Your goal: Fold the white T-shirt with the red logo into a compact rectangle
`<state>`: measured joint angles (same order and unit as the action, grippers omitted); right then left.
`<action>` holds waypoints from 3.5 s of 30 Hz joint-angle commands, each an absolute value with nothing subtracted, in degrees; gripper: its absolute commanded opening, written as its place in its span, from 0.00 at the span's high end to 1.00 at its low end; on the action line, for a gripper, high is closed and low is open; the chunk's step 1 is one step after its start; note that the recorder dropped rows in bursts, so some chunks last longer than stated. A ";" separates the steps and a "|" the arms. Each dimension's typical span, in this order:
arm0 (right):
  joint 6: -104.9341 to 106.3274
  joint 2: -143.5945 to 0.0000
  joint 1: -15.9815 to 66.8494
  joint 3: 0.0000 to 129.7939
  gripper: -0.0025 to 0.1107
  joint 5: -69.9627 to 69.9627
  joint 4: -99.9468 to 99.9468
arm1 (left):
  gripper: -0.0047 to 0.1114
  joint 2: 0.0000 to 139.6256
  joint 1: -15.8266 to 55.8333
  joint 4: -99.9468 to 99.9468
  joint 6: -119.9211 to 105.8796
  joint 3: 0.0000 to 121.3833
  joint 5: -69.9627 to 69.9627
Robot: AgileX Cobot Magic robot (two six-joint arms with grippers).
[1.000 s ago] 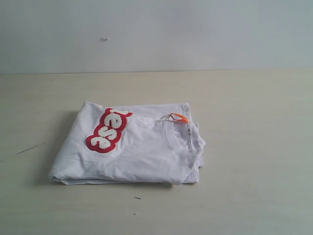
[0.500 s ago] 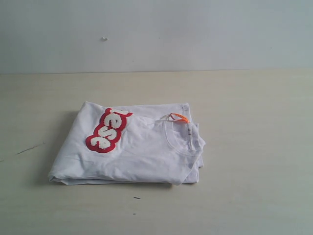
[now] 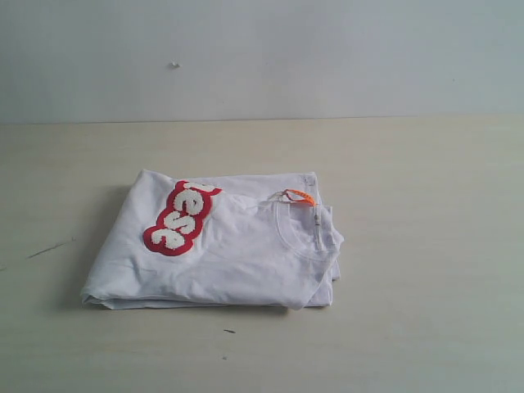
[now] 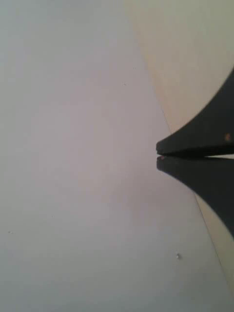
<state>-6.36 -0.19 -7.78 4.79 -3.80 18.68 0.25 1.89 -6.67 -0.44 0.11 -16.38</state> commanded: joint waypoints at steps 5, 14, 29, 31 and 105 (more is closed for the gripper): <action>-6.35 0.00 -8.11 4.49 0.98 -3.94 18.87 | 0.96 0.00 1.69 -5.36 0.00 0.00 -20.73; -6.35 0.00 -8.11 4.49 0.98 -3.94 18.87 | 0.96 0.00 1.69 -5.28 6.13 0.00 -20.59; -6.35 0.00 -8.11 4.49 0.98 -3.94 18.87 | 0.96 0.00 1.69 -5.28 6.11 0.00 -20.46; -6.35 0.00 -8.11 4.49 0.98 -3.94 18.87 | 0.96 0.00 1.69 -5.28 6.11 0.00 -20.46; -2.18 0.00 -6.65 0.00 0.98 -15.31 -0.42 | 0.96 0.00 1.69 -5.49 6.11 0.00 -20.46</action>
<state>-2.12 -0.24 -6.74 0.31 -15.58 -0.65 0.25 1.89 -5.85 5.82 -0.03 -20.94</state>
